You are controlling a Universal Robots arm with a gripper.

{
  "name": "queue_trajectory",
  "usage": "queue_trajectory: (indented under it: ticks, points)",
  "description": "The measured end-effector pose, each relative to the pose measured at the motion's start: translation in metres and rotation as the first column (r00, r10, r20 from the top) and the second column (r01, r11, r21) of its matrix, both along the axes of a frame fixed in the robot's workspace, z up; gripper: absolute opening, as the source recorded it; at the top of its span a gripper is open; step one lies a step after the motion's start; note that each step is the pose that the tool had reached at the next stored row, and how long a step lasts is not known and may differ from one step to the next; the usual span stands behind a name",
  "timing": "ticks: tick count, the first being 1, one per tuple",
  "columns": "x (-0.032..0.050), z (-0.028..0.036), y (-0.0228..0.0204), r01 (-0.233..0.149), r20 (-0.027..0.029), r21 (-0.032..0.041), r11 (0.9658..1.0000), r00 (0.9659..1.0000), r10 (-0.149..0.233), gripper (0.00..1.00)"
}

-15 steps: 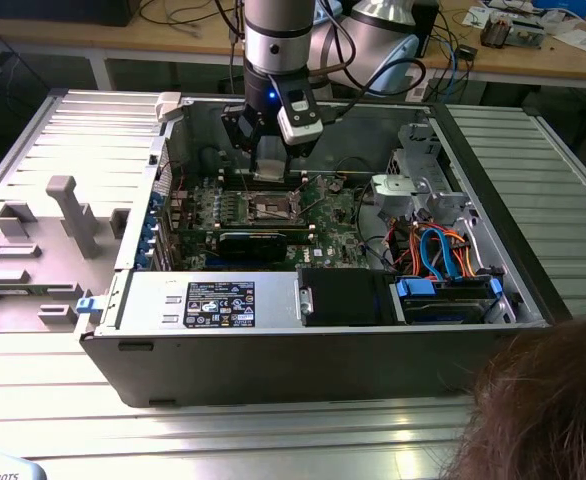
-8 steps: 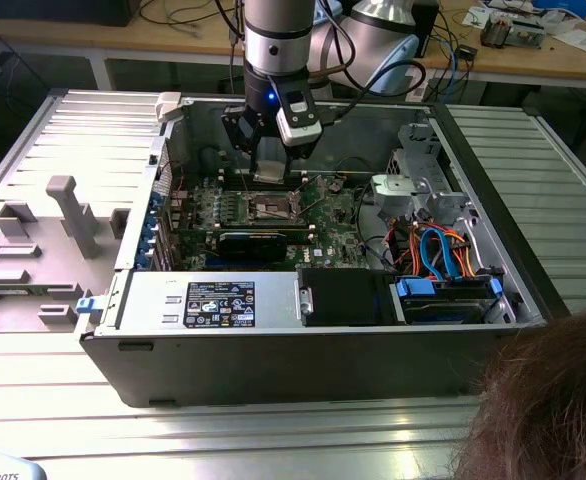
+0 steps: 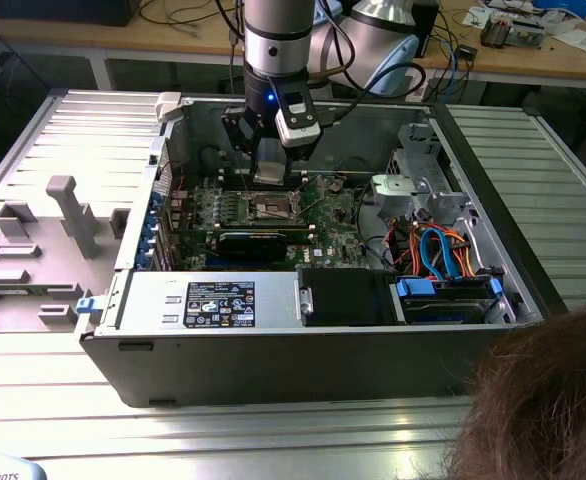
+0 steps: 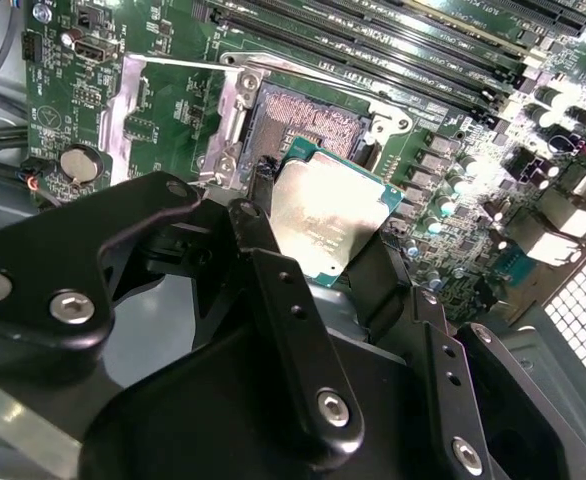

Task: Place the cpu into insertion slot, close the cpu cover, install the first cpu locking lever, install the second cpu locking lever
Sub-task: 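Place the cpu into insertion slot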

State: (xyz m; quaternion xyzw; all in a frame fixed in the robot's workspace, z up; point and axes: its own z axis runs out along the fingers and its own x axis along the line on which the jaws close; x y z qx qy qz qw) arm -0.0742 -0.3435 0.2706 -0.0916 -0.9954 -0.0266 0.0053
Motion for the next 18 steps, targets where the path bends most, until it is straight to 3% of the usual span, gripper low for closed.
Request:
queue_trajectory:
  ticks: [18]
  points:
    - [0.0000, -0.0030, 0.0000, 0.047, 0.0003, -0.0126, 0.9988, 0.9989, -0.047, 0.54]
